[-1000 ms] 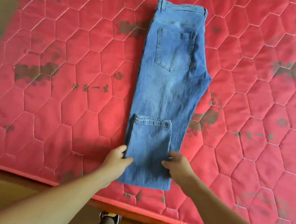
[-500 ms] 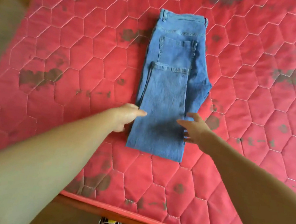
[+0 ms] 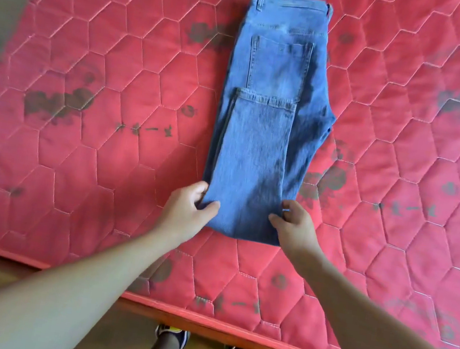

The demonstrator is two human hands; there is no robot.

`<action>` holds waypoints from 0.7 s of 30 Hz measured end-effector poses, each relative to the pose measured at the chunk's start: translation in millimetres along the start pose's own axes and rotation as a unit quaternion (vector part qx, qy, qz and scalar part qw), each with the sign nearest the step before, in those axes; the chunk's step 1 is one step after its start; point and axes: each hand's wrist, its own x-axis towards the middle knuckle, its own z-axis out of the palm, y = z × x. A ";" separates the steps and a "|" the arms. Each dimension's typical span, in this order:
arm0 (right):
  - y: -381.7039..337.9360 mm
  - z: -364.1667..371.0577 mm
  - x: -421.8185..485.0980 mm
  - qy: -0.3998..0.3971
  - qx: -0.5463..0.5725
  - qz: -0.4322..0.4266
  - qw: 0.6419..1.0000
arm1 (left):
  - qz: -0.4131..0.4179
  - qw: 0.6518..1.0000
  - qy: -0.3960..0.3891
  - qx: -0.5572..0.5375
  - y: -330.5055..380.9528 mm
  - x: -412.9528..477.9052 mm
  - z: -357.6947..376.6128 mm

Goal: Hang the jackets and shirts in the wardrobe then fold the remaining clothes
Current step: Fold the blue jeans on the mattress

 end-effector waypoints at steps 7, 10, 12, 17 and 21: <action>-21.0 -7.7 -7.0 0.016 0.054 -0.001 0.998 | 0.038 0.999 -0.036 0.008 13.5 4.6 1.9; -1.4 -3.7 -9.1 -0.013 -0.019 0.043 0.999 | -0.143 0.989 -0.039 -0.006 -13.9 -1.4 9.6; 16.9 3.9 -14.7 -0.043 -0.088 0.070 0.993 | -0.218 0.974 -0.056 0.016 -30.9 -9.5 15.8; 35.9 14.1 -34.4 -0.072 -0.175 0.075 0.979 | -0.233 0.970 -0.056 0.026 -40.2 -36.9 26.5; 16.6 13.2 -18.5 -0.047 -0.106 0.066 0.991 | -0.199 0.977 -0.044 -0.057 -30.2 -11.0 23.2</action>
